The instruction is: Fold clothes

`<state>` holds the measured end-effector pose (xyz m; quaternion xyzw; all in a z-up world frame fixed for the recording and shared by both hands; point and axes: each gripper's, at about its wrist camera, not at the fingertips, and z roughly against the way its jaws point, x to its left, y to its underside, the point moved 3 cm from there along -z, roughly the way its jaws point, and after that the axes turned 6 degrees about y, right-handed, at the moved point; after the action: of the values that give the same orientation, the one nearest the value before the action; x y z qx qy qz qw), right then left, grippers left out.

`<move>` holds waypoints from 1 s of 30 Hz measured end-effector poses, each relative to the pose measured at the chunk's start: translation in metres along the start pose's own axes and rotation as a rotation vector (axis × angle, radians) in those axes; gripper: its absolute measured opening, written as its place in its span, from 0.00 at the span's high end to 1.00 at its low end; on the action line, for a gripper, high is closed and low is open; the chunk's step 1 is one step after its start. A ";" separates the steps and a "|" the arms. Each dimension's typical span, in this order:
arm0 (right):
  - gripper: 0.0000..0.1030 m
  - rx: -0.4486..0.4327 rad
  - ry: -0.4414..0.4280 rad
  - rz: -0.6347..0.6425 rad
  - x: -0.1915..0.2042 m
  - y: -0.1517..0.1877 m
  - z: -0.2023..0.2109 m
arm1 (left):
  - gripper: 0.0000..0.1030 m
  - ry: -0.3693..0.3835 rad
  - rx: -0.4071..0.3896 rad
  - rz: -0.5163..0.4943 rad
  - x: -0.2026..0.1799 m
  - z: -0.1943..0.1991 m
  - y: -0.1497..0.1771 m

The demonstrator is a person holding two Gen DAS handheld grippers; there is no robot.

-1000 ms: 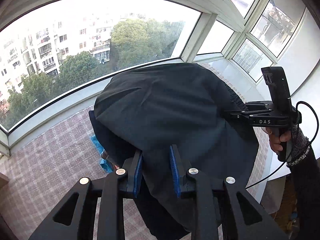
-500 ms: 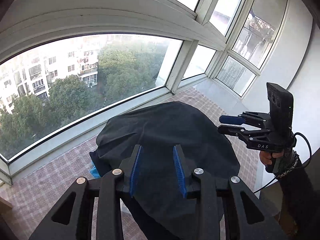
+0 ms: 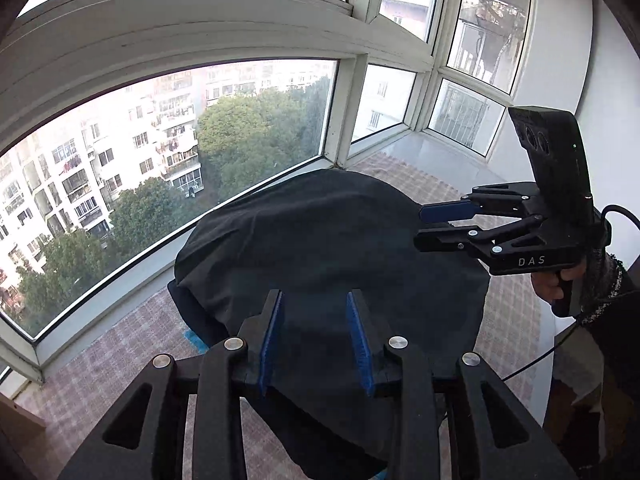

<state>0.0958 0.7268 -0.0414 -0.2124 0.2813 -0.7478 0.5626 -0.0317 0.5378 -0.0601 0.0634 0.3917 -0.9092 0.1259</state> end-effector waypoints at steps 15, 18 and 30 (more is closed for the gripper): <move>0.43 -0.005 0.203 -0.318 0.046 0.074 0.072 | 0.59 -0.051 0.124 0.091 -0.027 0.026 0.106; 0.40 -0.019 0.248 -0.329 0.072 0.084 0.085 | 0.40 -0.093 0.088 0.101 -0.035 0.049 0.123; 0.37 -0.026 0.307 -0.324 0.144 0.124 0.132 | 0.22 -0.344 -0.031 0.096 -0.052 0.137 0.167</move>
<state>0.2293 0.5385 -0.0240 -0.1458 0.3354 -0.8483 0.3829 0.0624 0.3369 -0.0708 -0.0763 0.3747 -0.8936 0.2352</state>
